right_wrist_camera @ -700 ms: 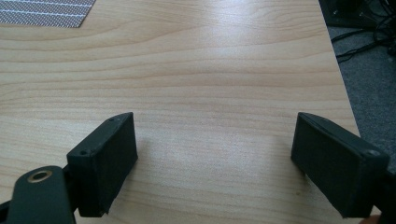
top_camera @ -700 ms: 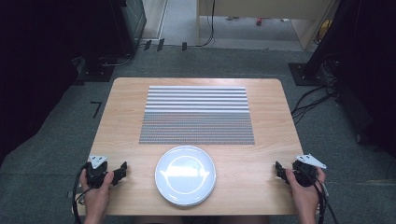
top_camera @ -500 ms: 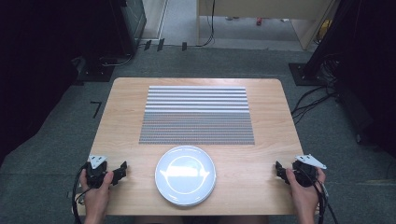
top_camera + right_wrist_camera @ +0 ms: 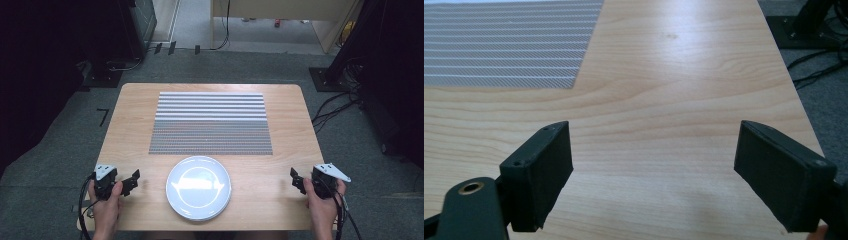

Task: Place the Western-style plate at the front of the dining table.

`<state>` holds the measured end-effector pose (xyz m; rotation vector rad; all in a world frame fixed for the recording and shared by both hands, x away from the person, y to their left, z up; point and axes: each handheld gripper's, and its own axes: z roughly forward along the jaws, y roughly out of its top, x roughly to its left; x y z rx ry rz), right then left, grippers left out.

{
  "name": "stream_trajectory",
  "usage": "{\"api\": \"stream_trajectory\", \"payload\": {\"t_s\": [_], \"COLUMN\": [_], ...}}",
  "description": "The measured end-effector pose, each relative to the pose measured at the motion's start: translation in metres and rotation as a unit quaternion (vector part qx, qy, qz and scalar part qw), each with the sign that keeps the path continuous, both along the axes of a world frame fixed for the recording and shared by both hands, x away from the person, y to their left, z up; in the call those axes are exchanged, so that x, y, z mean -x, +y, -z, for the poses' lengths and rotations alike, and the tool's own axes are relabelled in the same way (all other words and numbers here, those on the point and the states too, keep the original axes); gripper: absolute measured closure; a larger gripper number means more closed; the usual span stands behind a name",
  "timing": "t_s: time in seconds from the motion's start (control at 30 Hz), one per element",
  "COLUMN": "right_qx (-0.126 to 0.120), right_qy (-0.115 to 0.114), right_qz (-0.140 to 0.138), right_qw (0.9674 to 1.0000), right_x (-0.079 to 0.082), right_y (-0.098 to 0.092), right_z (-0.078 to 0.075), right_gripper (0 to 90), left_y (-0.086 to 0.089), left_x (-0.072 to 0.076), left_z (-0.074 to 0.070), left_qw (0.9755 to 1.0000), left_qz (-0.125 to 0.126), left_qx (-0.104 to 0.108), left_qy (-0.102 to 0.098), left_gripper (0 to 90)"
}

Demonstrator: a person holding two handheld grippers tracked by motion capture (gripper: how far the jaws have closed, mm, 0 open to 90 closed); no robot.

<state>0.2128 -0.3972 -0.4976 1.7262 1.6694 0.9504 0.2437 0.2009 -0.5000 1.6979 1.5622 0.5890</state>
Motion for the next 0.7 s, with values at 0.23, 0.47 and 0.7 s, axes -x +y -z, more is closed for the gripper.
{"api": "stream_trajectory", "payload": {"t_s": [0.23, 0.47, 0.7], "right_qx": [-0.018, -0.027, -0.035], "right_qy": [-0.014, -0.022, -0.025], "right_qz": [-0.02, -0.047, -0.059], "right_qw": [0.9995, 0.9983, 0.9973], "right_x": [0.001, 0.003, 0.003], "right_y": [0.011, 0.031, 0.044], "right_z": [-0.008, -0.014, -0.017], "right_gripper": [15.3, 15.3, 15.3], "left_y": [-0.011, -0.023, -0.033], "left_x": [0.002, 0.006, 0.01], "left_z": [-0.005, -0.01, -0.013], "left_qw": [0.9997, 0.9989, 0.9979], "left_qz": [0.02, 0.039, 0.053], "left_qx": [0.014, 0.024, 0.033], "left_qy": [-0.006, -0.011, -0.016], "left_gripper": [14.1, 13.6, 13.6]}}
